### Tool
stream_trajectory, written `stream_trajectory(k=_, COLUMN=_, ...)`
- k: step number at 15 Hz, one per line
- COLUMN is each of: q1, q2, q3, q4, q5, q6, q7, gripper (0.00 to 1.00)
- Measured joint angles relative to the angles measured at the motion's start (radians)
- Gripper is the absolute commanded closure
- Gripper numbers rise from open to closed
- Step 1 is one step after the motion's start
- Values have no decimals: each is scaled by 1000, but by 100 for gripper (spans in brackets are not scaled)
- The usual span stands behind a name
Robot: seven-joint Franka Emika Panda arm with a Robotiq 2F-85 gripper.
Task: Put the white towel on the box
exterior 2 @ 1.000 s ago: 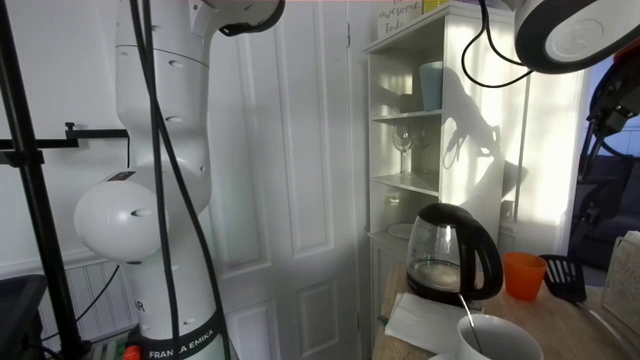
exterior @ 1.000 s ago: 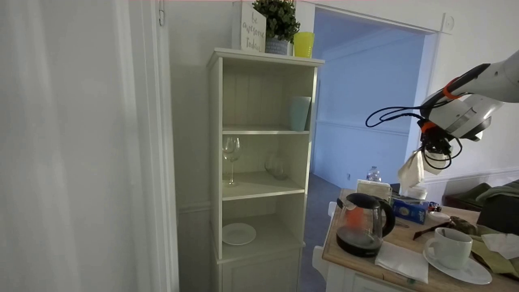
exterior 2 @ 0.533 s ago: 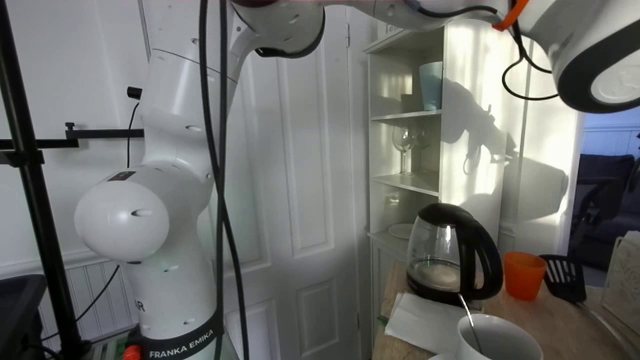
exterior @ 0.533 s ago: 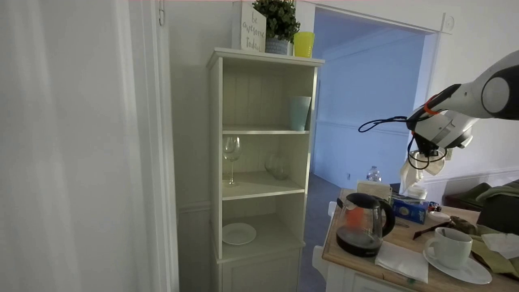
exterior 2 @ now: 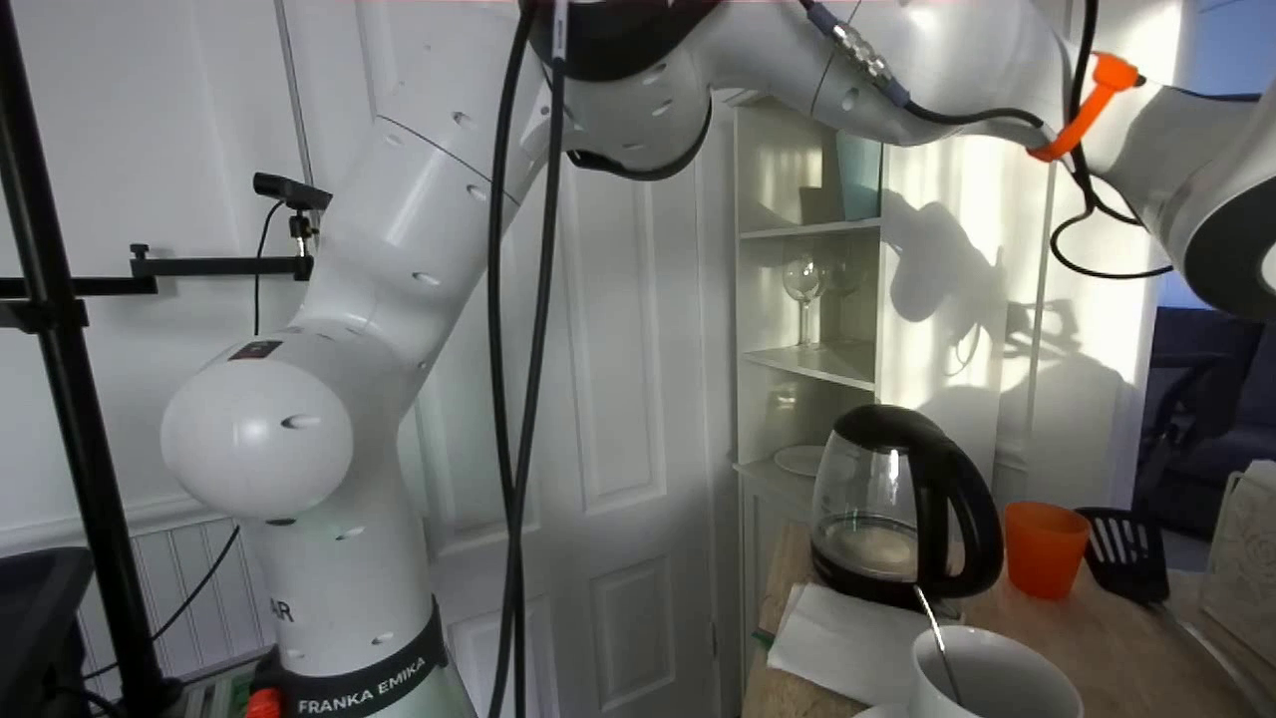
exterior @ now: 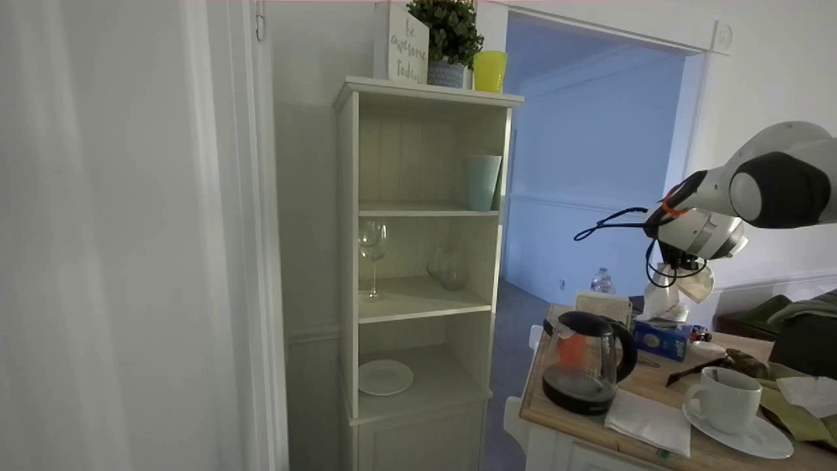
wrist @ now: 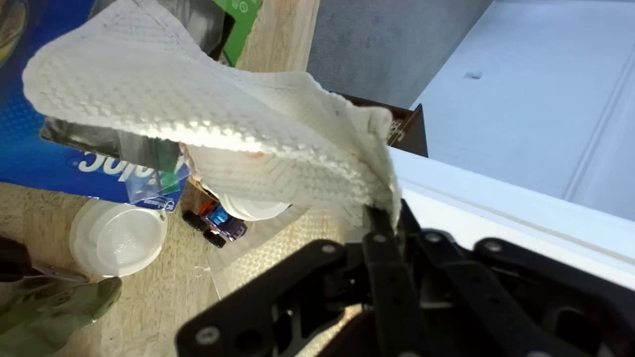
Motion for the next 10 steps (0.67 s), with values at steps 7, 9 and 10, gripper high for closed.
stream_trajectory(k=7, q1=-25, q2=41, q3=35, q4=56, q5=-111, q6=-148, q7=39, gripper=95)
stream_trajectory(k=9, q1=-26, q2=45, q3=36, q4=60, q5=-166, q6=-213, q7=58, gripper=94)
stream_trajectory(k=10, q1=-27, q2=47, q3=36, q4=63, q5=-193, q6=-242, q7=69, gripper=94)
